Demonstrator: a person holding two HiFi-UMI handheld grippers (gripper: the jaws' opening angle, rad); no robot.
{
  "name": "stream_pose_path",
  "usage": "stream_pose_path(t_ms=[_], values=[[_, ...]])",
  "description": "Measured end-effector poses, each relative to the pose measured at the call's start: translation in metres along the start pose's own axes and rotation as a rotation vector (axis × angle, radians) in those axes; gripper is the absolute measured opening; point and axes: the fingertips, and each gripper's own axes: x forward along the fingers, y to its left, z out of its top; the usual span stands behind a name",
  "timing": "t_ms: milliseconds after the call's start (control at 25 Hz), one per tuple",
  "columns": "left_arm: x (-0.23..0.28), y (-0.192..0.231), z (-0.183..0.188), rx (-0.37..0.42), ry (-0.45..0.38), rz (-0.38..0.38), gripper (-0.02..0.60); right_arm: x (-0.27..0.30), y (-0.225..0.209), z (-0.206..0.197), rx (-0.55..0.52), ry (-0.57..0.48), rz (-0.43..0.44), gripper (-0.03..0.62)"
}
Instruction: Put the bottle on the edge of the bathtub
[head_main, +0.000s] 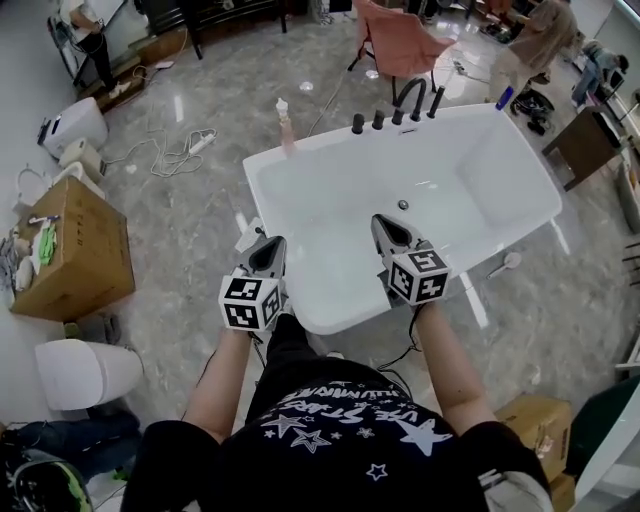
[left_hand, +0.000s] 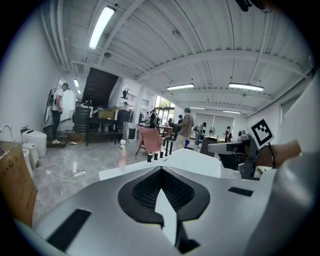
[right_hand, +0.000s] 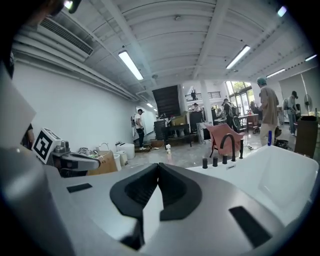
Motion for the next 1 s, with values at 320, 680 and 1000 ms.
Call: stream_pose_path(t_ms=[320, 680, 1000], values=[[-0.032, -0.037, -0.029, -0.017, 0.035, 0.022, 0.015, -0.055, -0.007, -0.023, 0.058, 0.006, -0.01, 0.015], [-0.053, -0.06, -0.057, -0.014, 0.085, 0.027, 0.015, -0.071, -0.006, -0.057, 0.122, 0.047, 0.001, 0.014], [-0.058, -0.056, -0.066, -0.062, 0.093, 0.038, 0.015, -0.065, -0.004, -0.08, 0.118, 0.1, -0.008, 0.014]])
